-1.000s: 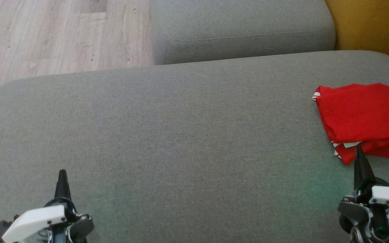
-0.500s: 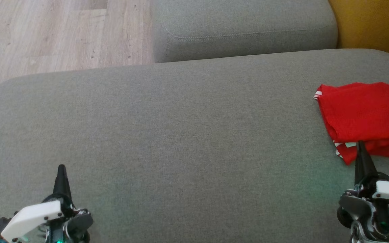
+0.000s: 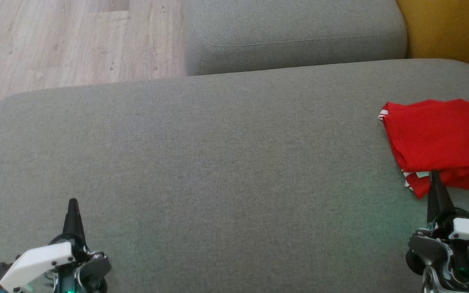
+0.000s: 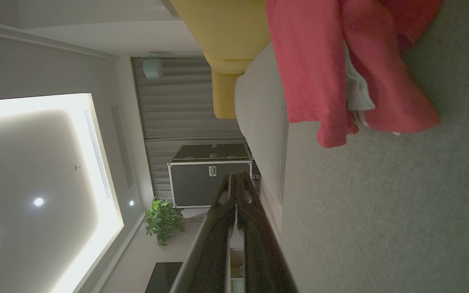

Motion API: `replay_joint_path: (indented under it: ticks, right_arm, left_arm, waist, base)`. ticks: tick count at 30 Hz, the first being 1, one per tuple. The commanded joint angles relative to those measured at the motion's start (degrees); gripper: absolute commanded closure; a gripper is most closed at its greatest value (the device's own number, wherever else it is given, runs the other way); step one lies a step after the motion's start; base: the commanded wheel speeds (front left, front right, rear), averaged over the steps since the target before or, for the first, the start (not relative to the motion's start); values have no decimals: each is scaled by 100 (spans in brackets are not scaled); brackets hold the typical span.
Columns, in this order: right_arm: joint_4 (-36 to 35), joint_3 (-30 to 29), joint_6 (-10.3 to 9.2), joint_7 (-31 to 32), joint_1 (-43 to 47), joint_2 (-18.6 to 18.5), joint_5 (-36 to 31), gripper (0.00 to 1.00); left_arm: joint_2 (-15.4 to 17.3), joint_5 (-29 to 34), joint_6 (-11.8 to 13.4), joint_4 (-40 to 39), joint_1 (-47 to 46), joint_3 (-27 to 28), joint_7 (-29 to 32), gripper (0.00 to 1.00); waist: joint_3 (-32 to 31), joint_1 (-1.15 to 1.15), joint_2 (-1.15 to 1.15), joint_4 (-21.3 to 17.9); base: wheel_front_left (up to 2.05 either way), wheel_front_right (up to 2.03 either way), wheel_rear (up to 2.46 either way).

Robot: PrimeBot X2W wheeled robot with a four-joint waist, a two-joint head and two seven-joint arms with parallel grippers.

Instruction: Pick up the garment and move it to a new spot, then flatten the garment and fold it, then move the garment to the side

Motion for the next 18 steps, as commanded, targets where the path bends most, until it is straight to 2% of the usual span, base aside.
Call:
replay_joint_path:
  ticks: [1, 18]
  right_arm:
    - [-183, 95, -4, 25, -265, -10, 10, 100]
    - [-182, 78, -4, 38, -267, 2, -5, 100]
  left_arm:
    - [44, 33, -40, -164, -286, 203, 27, 100]
    - [23, 58, -40, -162, -288, 233, 51, 100]
  waist:
    - [0, 0, 0, 0]
    - [0, 0, 0, 0]
  base:
    - [0, 0, 0]
    - [0, 0, 0]
